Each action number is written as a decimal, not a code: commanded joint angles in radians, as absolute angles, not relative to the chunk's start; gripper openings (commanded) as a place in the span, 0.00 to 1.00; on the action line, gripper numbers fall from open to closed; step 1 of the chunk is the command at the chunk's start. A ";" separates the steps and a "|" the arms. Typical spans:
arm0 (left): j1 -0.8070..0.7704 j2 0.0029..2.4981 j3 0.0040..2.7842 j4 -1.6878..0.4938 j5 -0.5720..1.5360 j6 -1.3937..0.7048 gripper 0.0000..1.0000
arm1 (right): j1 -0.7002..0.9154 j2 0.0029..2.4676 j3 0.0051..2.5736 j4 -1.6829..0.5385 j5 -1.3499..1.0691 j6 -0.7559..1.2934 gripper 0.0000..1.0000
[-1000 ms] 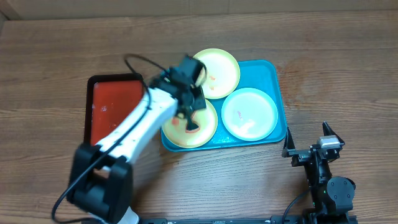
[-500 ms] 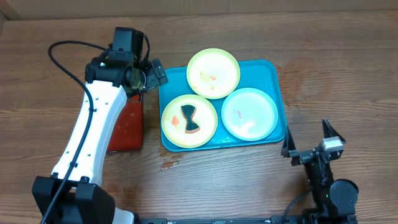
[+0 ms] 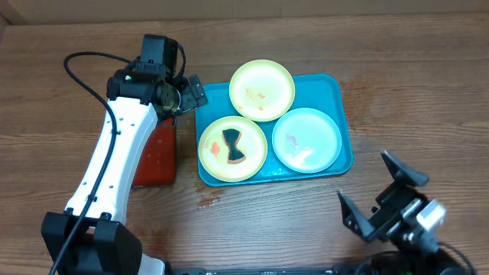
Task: Clean dirty plates on tray and stack at the side
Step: 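Move the right gripper to the back yellow plate and grip its rim, then regrasp the sponge with the left gripper and scrub the front-left yellow plate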
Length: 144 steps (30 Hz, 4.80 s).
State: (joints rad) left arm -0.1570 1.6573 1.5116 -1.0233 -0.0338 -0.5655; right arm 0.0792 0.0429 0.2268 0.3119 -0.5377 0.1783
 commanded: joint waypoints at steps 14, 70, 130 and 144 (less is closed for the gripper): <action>-0.158 1.667 1.515 -1.025 -0.025 -0.546 1.00 | 0.093 1.043 0.991 -0.245 -1.164 0.292 1.00; -0.158 1.669 1.514 -1.058 0.043 -0.545 0.66 | 0.558 1.980 1.308 -0.530 -0.026 0.282 0.49; -0.333 2.005 1.495 -1.041 0.216 -0.493 0.56 | 0.576 2.067 1.421 -0.735 -0.107 0.262 0.15; -0.335 2.103 1.495 -1.019 0.232 -0.493 0.13 | 0.576 2.067 1.421 -0.731 -0.106 0.262 0.15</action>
